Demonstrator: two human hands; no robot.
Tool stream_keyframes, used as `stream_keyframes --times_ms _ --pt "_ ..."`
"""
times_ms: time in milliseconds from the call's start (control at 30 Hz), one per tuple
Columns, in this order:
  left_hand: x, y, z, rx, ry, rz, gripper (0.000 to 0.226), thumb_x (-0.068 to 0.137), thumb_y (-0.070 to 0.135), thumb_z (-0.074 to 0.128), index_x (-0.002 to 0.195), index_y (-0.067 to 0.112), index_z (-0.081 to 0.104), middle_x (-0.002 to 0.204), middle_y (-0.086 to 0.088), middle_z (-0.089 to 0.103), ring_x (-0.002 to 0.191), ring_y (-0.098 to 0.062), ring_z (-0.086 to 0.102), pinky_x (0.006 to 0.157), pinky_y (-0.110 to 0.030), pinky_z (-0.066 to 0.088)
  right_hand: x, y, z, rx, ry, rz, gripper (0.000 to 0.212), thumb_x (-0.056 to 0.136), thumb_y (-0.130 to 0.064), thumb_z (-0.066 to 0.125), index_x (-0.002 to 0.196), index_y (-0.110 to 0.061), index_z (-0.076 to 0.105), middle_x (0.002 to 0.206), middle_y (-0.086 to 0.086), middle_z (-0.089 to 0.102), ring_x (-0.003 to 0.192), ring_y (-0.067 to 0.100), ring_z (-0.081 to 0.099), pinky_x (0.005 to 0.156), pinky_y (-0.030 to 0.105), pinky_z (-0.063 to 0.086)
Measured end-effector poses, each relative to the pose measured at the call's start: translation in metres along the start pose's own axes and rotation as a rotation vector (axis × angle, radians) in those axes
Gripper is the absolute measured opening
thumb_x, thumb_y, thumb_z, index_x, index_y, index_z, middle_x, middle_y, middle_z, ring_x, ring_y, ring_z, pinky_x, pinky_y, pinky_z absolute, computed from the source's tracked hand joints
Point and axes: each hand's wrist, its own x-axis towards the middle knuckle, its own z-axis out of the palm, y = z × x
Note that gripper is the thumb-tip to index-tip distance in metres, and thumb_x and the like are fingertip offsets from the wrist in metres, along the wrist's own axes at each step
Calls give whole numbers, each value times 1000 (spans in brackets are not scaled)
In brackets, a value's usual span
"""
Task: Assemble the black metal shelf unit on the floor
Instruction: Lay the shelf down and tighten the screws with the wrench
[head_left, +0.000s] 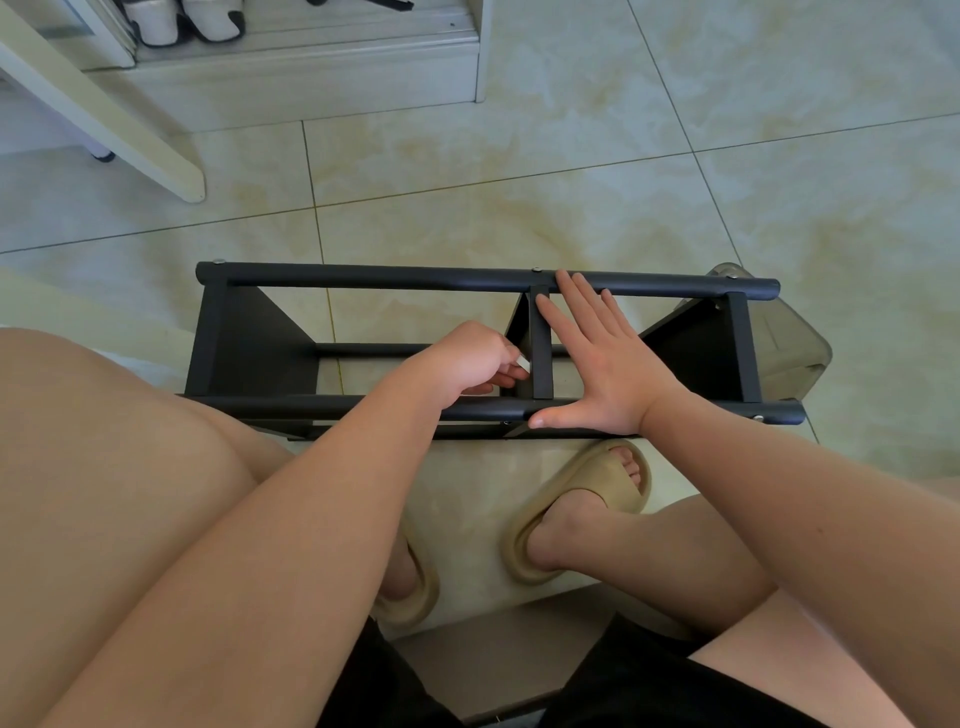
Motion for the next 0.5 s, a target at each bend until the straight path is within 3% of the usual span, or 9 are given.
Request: stream_keyframes --times_ms 100,233,400,500 --pt "2 -3 -1 24 -21 24 24 106 15 42 123 6 57 111 -9 72 95 -16 63 98 -33 48 0 0 0 5 -3 1 130 68 -98 36 163 -17 -2 168 10 -19 154 25 -20 127 47 -6" --pt "9 -11 -7 56 -59 73 15 105 14 44 110 12 58 90 -2 71 84 -13 65 94 -34 49 0 0 -1 5 -7 2 130 68 -98 37 163 -17 -2 168 10 -20 154 25 -21 126 47 -6" --pt "16 -17 -13 100 -96 113 15 104 12 47 99 16 60 70 8 73 77 -8 66 75 -27 50 0 0 -1 4 -1 0 130 68 -98 37 163 -17 -2 168 10 -20 154 25 -21 126 47 -6" --pt "15 -18 -15 149 -119 124 17 103 11 47 96 18 61 68 11 74 78 -7 67 74 -27 48 0 0 0 -1 -2 1 130 69 -98 37 163 -17 -2 168 10 -20 154 25 -21 127 47 -6"
